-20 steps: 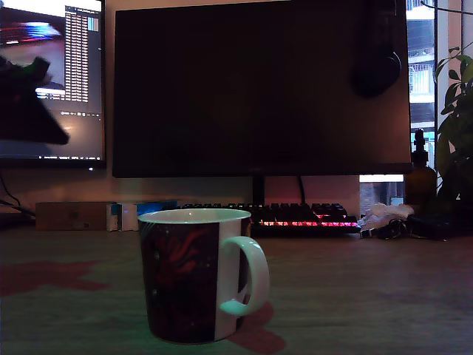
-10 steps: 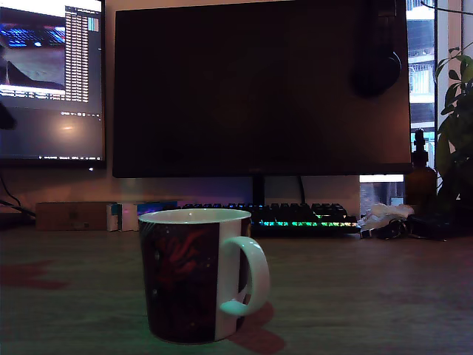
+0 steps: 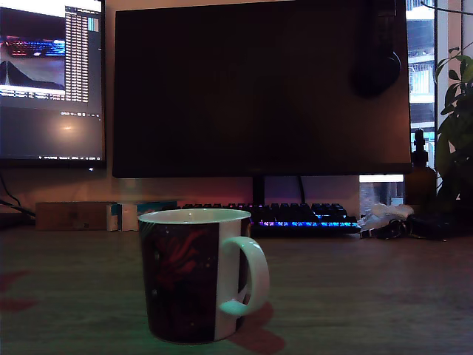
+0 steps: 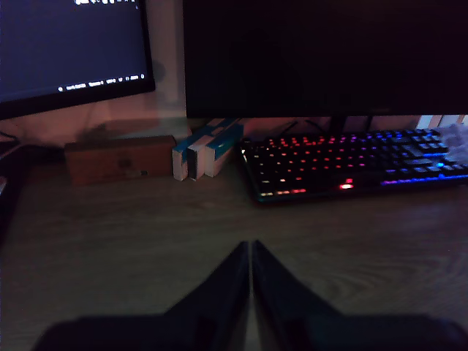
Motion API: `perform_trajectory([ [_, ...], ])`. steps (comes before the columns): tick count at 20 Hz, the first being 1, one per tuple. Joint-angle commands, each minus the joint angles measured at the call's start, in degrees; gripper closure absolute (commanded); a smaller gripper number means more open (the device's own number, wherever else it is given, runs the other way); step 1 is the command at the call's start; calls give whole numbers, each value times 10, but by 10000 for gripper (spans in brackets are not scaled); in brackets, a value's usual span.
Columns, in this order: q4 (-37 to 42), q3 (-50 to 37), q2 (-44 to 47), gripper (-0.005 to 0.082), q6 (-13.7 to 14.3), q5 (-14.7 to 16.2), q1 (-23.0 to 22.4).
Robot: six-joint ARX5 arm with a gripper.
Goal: Pick up the coffee capsules on the table and drop them inside the coffee cup
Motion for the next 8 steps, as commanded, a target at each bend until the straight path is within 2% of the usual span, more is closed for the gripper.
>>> perform_trajectory([
  [1, -10, -8, -43, 792, -6, -14, 0],
  [4, -14, -8, -100, 792, -15, -36, 0],
  [8, -16, -8, -125, 792, -14, -37, 0],
])
